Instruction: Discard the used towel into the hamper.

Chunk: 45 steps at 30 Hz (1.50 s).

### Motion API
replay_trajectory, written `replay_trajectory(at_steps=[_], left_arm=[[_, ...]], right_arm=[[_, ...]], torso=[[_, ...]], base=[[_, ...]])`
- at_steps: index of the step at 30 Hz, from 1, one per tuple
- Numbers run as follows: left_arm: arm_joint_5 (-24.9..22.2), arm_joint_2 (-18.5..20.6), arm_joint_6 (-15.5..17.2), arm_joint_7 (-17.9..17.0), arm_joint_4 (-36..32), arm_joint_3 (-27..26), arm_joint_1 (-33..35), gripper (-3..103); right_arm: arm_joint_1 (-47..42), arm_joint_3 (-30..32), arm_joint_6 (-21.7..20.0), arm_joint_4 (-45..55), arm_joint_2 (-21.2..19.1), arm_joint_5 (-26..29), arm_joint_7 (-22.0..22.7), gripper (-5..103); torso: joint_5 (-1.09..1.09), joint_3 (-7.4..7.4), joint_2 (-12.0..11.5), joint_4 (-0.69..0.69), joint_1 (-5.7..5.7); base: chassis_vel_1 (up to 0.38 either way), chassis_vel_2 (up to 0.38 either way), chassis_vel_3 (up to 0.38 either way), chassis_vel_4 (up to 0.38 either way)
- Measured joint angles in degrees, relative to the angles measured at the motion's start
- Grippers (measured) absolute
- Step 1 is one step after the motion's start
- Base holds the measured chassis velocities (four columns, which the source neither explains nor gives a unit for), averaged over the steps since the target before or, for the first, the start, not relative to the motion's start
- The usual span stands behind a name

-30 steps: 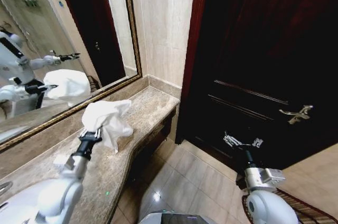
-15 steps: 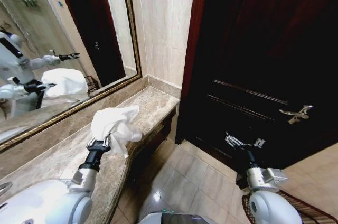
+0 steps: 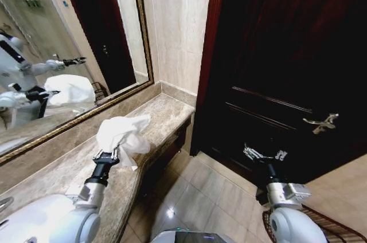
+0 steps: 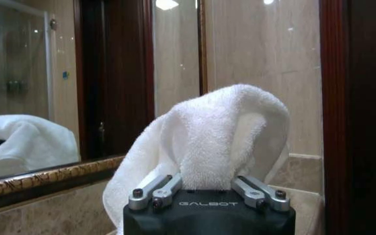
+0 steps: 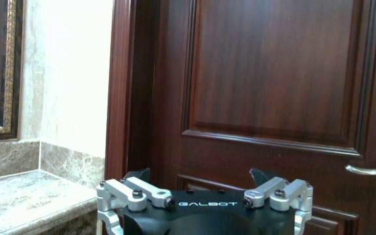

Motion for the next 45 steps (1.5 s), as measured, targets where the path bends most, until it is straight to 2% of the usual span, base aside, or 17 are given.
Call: replay_trajectory(at_steps=[26,45], left_arm=[[2.29,-1.12,-2.01,0.84,-0.04,0.27,0.49,14],[2.96,-1.23,-2.88,1.25,0.6,0.55,0.29,14]], right_arm=[[-0.98,-0.27,1.72,0.28,0.57,0.19,-0.19,100],[-0.86,-0.6,3.0,0.05,1.02,0.9,-0.48,100]], torso=[[-0.01,0.0,0.01,0.01,-0.02],[0.0,0.0,0.0,0.0,0.0]], base=[[0.065,-0.079,-0.083,0.062],[-0.073,-0.095,-0.092,-0.064]])
